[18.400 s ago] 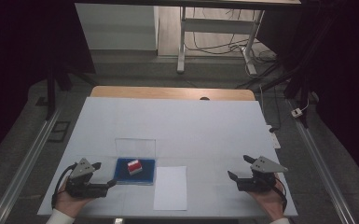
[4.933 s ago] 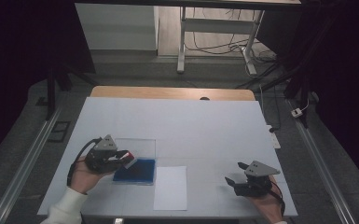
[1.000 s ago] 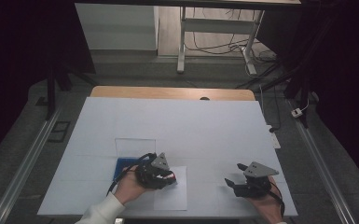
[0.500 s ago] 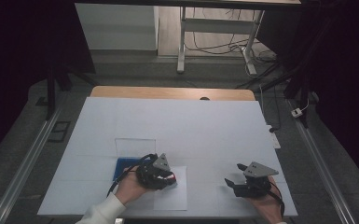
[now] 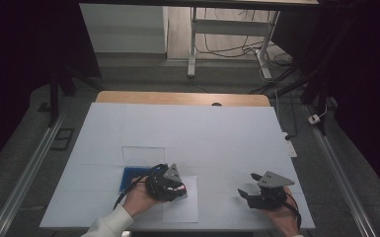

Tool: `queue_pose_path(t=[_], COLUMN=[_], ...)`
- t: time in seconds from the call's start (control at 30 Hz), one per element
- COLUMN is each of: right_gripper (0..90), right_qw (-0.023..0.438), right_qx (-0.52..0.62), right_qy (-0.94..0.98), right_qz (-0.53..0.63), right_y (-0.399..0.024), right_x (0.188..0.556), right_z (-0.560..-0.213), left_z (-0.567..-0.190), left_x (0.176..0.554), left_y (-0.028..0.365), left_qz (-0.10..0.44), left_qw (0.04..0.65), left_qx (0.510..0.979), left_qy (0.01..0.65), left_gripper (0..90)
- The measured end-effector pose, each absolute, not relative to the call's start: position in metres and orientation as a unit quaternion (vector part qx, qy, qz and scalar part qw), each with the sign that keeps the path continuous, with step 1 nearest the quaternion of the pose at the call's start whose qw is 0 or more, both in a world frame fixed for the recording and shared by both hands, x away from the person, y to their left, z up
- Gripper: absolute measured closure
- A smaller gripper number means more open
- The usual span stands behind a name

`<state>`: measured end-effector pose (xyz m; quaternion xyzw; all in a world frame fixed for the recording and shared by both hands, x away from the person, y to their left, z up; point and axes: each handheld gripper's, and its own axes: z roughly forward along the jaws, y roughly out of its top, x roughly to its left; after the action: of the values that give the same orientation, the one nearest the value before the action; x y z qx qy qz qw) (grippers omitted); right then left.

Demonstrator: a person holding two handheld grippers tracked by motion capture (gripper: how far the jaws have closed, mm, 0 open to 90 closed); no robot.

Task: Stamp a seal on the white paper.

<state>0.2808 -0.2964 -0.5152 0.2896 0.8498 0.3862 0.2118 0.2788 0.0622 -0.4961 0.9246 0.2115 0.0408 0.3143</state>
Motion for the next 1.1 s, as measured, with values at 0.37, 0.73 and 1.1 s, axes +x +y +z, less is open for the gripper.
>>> queue_pose_path(t=[0.37,0.73,1.1], right_gripper=[24.0,24.0,24.0], right_qw=[0.213,0.212,0.213], right_qx=[0.29,0.289,0.288], right_qy=[0.849,0.85,0.851], right_qz=[0.387,0.387,0.385], right_y=[-0.2964,-0.2954,-0.2951], right_x=[0.2806,0.2807,0.2805], right_z=[-0.5149,-0.515,-0.5147], left_z=[-0.4968,-0.496,-0.4952], left_x=[0.2779,0.2775,0.2769], left_y=[0.0605,0.0579,0.0558], left_qz=[0.044,0.046,0.049], left_qw=[0.312,0.304,0.297], left_qx=[0.926,0.929,0.931], left_qy=[0.208,0.205,0.208], left_gripper=[70.4,70.6,70.7])
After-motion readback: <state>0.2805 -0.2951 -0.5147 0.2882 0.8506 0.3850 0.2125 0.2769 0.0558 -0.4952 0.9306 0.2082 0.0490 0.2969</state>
